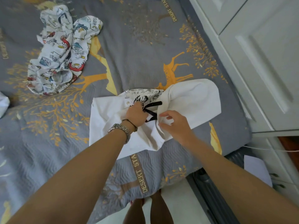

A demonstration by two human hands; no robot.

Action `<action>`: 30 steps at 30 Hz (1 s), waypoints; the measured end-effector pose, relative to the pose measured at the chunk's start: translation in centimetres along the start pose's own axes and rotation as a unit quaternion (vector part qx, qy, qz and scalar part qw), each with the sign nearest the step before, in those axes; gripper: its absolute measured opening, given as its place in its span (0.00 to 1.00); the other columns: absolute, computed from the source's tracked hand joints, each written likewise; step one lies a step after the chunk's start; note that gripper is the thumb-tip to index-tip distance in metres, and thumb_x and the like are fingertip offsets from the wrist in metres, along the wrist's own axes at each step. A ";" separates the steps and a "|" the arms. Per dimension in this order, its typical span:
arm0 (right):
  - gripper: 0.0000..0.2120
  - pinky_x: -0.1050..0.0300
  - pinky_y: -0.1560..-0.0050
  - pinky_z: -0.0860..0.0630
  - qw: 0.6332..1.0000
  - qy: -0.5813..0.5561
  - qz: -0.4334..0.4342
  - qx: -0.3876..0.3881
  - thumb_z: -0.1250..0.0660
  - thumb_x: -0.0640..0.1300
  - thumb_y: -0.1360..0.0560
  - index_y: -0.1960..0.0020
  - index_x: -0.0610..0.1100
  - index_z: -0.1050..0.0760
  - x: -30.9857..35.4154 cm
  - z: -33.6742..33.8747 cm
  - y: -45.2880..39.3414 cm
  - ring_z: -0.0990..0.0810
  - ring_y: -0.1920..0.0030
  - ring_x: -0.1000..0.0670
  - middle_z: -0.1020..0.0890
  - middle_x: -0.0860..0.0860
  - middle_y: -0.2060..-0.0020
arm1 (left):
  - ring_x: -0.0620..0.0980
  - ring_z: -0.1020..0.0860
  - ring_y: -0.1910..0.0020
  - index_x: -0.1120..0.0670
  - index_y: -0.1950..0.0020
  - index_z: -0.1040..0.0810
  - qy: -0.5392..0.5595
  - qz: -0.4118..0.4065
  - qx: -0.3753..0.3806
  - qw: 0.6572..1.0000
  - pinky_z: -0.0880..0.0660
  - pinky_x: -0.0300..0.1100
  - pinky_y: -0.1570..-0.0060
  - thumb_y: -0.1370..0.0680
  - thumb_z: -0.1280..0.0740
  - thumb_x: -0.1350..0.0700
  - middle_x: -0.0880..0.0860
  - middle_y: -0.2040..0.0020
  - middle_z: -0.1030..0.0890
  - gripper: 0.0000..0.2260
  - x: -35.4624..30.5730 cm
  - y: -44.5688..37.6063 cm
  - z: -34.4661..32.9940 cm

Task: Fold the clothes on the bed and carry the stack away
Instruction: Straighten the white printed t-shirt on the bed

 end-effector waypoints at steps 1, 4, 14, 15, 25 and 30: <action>0.14 0.58 0.47 0.28 1.000 -0.004 -0.004 -0.004 0.28 0.40 0.30 0.45 0.46 0.23 0.0 0.0 0.1 0.25 0.48 0.53 0.21 0.54 0.49 | 0.58 0.24 0.48 0.61 0.42 0.30 0.032 0.013 -0.002 0.999 0.30 0.42 0.55 0.26 0.35 0.60 0.60 0.48 0.21 0.14 0.1 -0.1 0.2; 0.14 0.59 0.48 0.27 0.999 -0.023 -0.014 -0.026 0.27 0.41 0.31 0.46 0.46 0.22 0.5 0.2 0.2 0.24 0.48 0.54 0.21 0.53 0.48 | 0.50 0.24 0.54 0.55 0.46 0.28 0.194 0.032 0.023 0.980 0.27 0.41 0.54 0.28 0.30 0.60 0.52 0.55 0.20 0.14 0.0 0.1 0.6; 0.13 0.59 0.49 0.24 0.992 -0.097 -0.051 -0.062 0.26 0.42 0.32 0.48 0.48 0.21 1.3 1.6 0.7 0.23 0.49 0.55 0.19 0.56 0.51 | 0.52 0.21 0.63 0.61 0.43 0.32 0.457 -0.007 0.115 0.882 0.20 0.39 0.63 0.24 0.37 0.70 0.58 0.58 0.25 0.12 -4.5 2.2 1.8; 0.12 0.59 0.49 0.24 0.991 -0.103 -0.053 -0.066 0.26 0.42 0.32 0.49 0.48 0.21 1.3 1.7 0.8 0.23 0.49 0.55 0.19 0.57 0.51 | 0.53 0.21 0.63 0.61 0.43 0.33 0.468 -0.011 0.114 0.876 0.19 0.40 0.62 0.24 0.38 0.70 0.60 0.56 0.25 0.12 -4.8 2.3 1.9; 0.10 0.74 0.67 0.31 0.990 -0.068 -0.120 -0.032 0.25 0.45 0.35 0.57 0.52 0.23 -0.5 -0.7 0.3 0.22 0.62 0.64 0.19 0.60 0.64 | 0.48 0.23 0.58 0.59 0.46 0.29 0.446 0.019 0.034 0.894 0.25 0.40 0.52 0.26 0.33 0.67 0.53 0.57 0.22 0.11 -3.6 2.0 2.6; 0.05 0.72 0.70 0.33 0.994 0.017 -0.104 -0.023 0.28 0.43 0.34 0.63 0.50 0.25 -1.1 -1.5 0.6 0.25 0.66 0.61 0.23 0.59 0.69 | 0.50 0.22 0.58 0.59 0.49 0.29 0.480 0.029 0.025 0.876 0.22 0.44 0.49 0.25 0.35 0.69 0.56 0.56 0.23 0.09 -2.6 2.0 2.7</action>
Point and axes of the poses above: each hand's wrist, its own y-axis away from the middle knuckle, its own z-axis out of the back of the hand, x = y × z, the point moved 7 cm from there along -y, towards the middle knuckle
